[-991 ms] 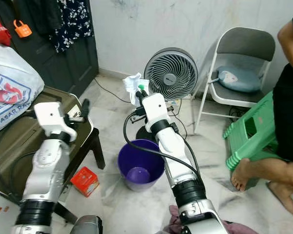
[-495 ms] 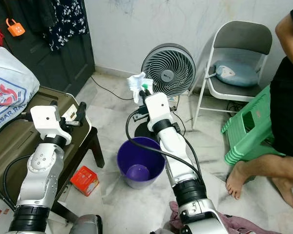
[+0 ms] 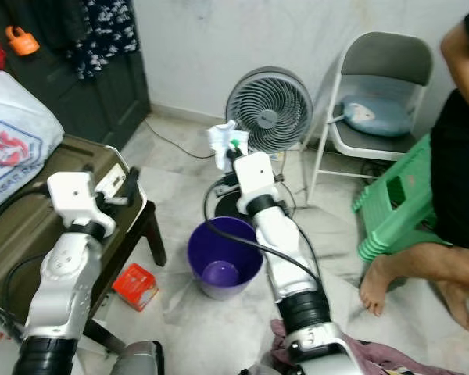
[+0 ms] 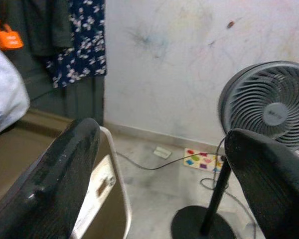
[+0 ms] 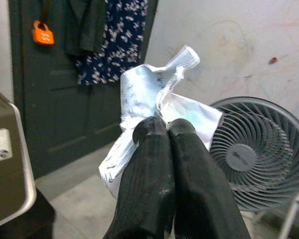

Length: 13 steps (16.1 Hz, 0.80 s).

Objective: Clean up the room

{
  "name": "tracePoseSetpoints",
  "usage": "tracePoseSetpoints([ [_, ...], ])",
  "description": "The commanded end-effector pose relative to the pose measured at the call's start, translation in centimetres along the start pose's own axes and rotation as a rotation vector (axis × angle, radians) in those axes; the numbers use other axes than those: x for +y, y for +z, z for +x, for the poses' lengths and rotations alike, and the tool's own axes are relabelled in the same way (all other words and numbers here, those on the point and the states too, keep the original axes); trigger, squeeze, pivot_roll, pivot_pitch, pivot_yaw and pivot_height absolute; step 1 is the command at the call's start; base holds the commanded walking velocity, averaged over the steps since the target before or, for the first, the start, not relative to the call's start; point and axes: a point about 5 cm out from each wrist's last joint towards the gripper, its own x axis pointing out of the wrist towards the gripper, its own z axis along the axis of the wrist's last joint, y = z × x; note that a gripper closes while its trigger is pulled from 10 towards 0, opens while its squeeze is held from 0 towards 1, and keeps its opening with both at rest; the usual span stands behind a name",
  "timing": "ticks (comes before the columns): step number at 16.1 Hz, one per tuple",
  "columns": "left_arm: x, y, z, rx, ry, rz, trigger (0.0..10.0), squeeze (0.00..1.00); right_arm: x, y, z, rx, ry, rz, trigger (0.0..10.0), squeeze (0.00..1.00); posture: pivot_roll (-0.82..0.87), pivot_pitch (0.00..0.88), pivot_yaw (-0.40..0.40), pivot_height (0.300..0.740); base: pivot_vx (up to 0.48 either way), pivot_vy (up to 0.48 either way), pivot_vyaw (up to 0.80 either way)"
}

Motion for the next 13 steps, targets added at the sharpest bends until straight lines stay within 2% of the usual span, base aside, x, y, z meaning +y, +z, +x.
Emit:
tracePoseSetpoints([
  [1,-0.42,0.49,0.02,-0.011,-0.015,-0.005,10.0,0.00,-0.56,0.17,-0.27,-0.001,-0.027,0.000,10.0,0.00,0.05,0.034,-0.062,0.740,0.000,0.000,0.00],
  [8,-1.34,0.69,0.44,-0.019,-0.076,0.000,10.0,0.00,-1.12,0.10,-0.84,0.012,-0.069,0.017,10.0,0.00,0.03,0.047,-0.048,0.740,0.000,0.000,0.00],
  [13,-1.26,0.71,0.46,-0.021,-0.073,0.003,10.0,0.00,-0.71,0.33,-0.61,0.004,-0.047,0.004,10.0,0.00,0.04,0.043,-0.052,0.740,0.260,0.000,0.00],
])
